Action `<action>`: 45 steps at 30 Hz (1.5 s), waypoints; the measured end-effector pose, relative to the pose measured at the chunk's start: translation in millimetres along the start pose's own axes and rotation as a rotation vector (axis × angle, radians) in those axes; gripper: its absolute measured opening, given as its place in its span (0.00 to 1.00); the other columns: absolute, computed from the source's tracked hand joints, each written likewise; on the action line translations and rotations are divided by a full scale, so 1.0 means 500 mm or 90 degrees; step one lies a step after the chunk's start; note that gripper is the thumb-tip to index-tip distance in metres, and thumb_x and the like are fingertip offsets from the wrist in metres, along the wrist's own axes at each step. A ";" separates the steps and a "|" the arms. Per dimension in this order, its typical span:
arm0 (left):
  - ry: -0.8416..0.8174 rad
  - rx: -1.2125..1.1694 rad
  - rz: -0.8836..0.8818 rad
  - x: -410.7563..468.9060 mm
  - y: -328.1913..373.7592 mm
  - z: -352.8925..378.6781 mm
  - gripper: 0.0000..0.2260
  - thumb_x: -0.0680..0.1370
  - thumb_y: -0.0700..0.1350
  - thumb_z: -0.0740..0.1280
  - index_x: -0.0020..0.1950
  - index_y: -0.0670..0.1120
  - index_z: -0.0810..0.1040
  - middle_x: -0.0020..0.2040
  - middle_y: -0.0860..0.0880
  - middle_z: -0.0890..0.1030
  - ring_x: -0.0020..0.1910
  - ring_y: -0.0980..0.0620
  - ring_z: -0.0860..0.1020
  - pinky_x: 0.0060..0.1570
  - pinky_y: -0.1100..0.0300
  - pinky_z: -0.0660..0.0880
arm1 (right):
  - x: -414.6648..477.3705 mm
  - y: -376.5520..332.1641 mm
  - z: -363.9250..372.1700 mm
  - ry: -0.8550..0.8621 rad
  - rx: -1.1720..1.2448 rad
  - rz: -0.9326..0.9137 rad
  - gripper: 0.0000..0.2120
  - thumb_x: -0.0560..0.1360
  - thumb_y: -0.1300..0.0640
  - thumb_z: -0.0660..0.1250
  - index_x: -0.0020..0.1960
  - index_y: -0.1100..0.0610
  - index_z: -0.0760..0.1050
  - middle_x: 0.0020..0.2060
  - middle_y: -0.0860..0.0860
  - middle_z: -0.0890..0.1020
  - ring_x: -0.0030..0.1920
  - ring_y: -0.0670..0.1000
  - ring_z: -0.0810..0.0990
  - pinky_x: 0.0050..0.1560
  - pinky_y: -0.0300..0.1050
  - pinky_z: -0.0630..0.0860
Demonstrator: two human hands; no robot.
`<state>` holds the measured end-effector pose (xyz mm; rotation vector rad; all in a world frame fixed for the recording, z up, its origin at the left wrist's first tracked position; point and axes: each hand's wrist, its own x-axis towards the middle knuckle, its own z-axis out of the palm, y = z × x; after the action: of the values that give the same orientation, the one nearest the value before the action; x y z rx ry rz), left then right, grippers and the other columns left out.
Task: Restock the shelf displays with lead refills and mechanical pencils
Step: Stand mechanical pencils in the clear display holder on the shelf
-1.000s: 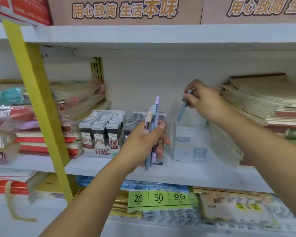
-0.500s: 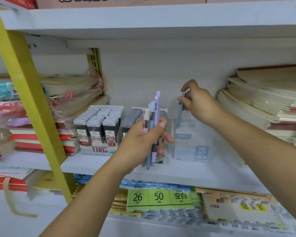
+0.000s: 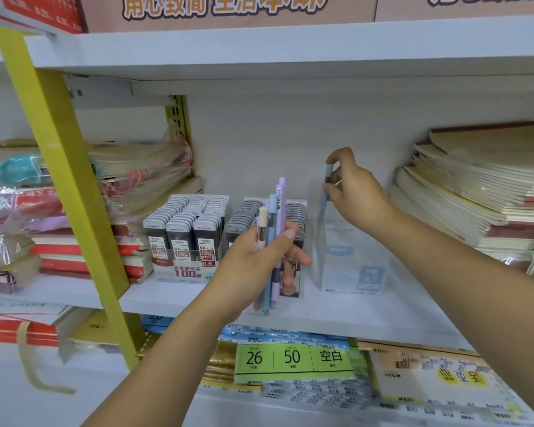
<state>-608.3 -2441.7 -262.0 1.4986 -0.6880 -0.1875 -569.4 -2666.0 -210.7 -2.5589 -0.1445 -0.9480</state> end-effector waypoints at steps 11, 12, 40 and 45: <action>0.004 -0.004 -0.001 0.002 -0.004 -0.001 0.08 0.83 0.51 0.63 0.59 0.51 0.76 0.42 0.48 0.87 0.28 0.53 0.78 0.33 0.59 0.79 | -0.016 0.008 -0.001 -0.049 -0.012 0.033 0.14 0.79 0.62 0.63 0.62 0.57 0.63 0.42 0.54 0.80 0.41 0.56 0.80 0.40 0.45 0.73; 0.005 -0.007 0.000 0.002 -0.004 -0.001 0.08 0.83 0.51 0.63 0.59 0.51 0.76 0.42 0.47 0.87 0.28 0.53 0.78 0.33 0.59 0.79 | -0.015 0.008 0.000 -0.058 -0.008 0.040 0.13 0.79 0.61 0.63 0.61 0.56 0.63 0.41 0.55 0.81 0.41 0.56 0.81 0.40 0.46 0.75; -0.046 -0.118 -0.071 -0.034 0.007 0.027 0.09 0.82 0.47 0.66 0.60 0.48 0.81 0.46 0.44 0.87 0.33 0.52 0.80 0.39 0.58 0.81 | -0.253 -0.053 -0.101 -0.197 -0.164 0.095 0.13 0.78 0.45 0.64 0.62 0.43 0.76 0.77 0.44 0.59 0.72 0.53 0.66 0.68 0.45 0.63; -0.099 -0.113 -0.073 -0.027 0.021 0.038 0.10 0.81 0.48 0.67 0.60 0.49 0.81 0.48 0.44 0.87 0.36 0.51 0.81 0.41 0.58 0.81 | -0.199 -0.141 -0.117 -0.068 0.269 0.119 0.15 0.77 0.49 0.67 0.64 0.45 0.75 0.54 0.42 0.83 0.56 0.40 0.79 0.58 0.33 0.71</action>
<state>-632.3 -2449.9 -257.5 1.3624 -0.6914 -0.4459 -696.8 -2621.4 -210.9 -2.1866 -0.1182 -0.6327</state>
